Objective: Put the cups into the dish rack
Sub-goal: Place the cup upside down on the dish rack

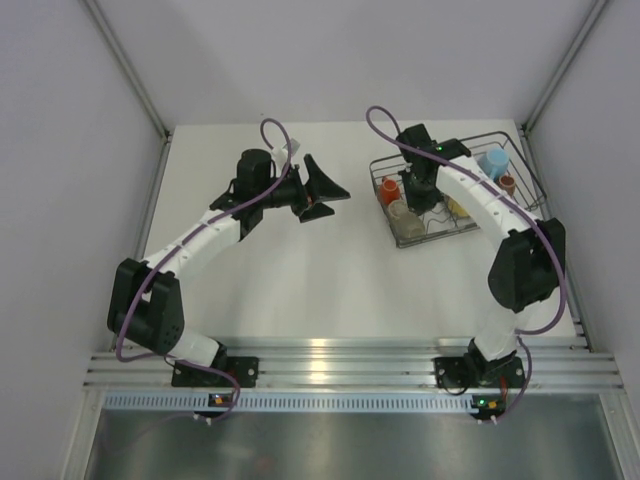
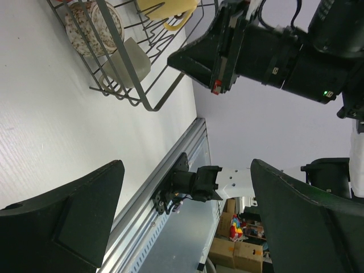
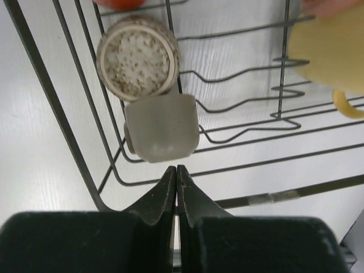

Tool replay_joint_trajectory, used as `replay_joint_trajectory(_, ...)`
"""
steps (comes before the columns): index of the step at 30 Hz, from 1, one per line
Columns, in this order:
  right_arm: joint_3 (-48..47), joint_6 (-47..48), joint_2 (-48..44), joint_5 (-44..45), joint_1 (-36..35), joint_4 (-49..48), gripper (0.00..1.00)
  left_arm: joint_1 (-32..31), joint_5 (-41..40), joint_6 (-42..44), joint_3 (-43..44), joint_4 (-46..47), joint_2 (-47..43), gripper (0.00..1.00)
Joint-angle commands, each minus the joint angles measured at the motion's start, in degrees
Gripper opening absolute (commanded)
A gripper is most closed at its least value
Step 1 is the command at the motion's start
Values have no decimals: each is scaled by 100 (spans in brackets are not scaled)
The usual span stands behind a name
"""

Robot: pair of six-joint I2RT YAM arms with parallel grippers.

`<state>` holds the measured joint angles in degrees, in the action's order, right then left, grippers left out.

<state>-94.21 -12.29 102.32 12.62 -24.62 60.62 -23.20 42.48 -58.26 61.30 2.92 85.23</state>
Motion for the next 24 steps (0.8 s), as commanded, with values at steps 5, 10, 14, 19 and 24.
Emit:
replay_joint_trajectory(5, 711, -238, -529, 48, -236, 258, 0, 35, 76, 122, 163, 227, -112, 98)
replay_joint_trajectory(10, 1089, -273, -503, 12, -271, -23, 0, 35, 24, 87, 84, 227, -226, 98)
replay_joint_trajectory(14, 1168, -291, -380, 91, -271, -243, 0, 35, -11, 78, -4, 227, -314, 98)
replay_joint_trajectory(19, 1169, -344, -301, 170, -271, -525, 0, 35, -29, 52, -30, 227, -367, 98)
replay_joint_trajectory(24, 1125, -326, -266, 320, -280, -727, 0, 35, -29, 52, -39, 227, -376, 98)
